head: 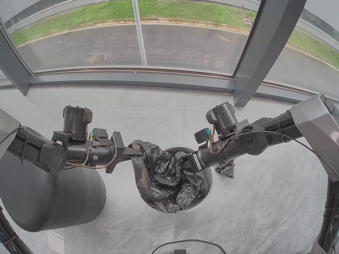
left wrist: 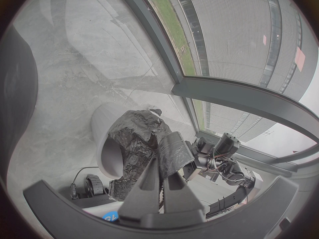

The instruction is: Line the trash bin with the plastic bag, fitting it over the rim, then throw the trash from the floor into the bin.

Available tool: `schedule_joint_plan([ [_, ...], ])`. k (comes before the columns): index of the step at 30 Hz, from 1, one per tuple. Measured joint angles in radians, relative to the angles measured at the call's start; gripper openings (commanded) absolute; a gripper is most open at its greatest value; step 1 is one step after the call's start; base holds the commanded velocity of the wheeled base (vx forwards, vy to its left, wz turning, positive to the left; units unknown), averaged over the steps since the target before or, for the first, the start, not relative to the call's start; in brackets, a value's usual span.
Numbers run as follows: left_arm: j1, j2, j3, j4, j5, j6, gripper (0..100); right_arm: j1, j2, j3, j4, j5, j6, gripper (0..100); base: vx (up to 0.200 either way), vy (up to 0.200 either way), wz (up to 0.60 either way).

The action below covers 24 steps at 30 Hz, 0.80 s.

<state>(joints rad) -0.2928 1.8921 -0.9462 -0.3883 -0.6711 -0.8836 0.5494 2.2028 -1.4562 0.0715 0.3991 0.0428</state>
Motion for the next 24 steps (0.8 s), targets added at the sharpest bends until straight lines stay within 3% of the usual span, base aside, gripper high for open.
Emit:
schedule_joint_plan([
  [18, -0.102, 0.009, 0.079, 0.008, 0.0, -0.008, 0, -0.03, -0.121, 0.265, -0.016, -0.008, -0.011, 0, 0.0, 0.0, 0.0],
  [24, -0.13, 0.011, 0.09, 0.001, 0.001, -0.007, 0, -0.029, -0.153, 0.37, -0.14, -0.011, -0.011, 0, 0.0, 0.0, 0.0],
])
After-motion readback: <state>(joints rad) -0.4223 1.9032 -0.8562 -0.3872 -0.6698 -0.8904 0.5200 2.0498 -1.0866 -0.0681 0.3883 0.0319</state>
